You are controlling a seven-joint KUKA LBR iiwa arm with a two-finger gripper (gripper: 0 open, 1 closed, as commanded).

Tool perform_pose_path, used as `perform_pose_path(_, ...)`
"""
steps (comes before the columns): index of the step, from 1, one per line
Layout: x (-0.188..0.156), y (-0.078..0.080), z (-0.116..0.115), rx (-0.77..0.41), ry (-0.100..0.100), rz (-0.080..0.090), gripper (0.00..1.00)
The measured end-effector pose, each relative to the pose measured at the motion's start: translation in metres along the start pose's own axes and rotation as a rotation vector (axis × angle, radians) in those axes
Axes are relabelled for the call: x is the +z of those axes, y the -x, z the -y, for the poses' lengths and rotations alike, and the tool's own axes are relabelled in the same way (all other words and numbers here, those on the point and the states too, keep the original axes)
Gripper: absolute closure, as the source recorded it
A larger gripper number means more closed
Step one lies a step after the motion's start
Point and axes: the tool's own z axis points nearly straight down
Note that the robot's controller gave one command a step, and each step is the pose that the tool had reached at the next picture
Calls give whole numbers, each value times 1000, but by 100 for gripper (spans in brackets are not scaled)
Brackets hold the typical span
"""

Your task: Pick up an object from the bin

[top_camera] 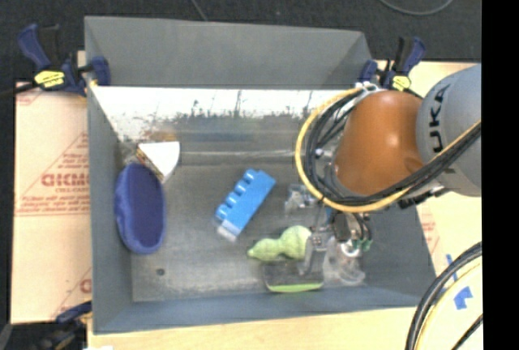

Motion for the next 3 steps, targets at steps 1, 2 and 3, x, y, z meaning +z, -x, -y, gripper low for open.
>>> perform_pose_path(1,-4,2,0,-1,-1,8,0)
perform_pose_path(2,90,36,3,28,2,11,0)
perform_pose_path(3,90,36,-1,-17,-1,15,0)
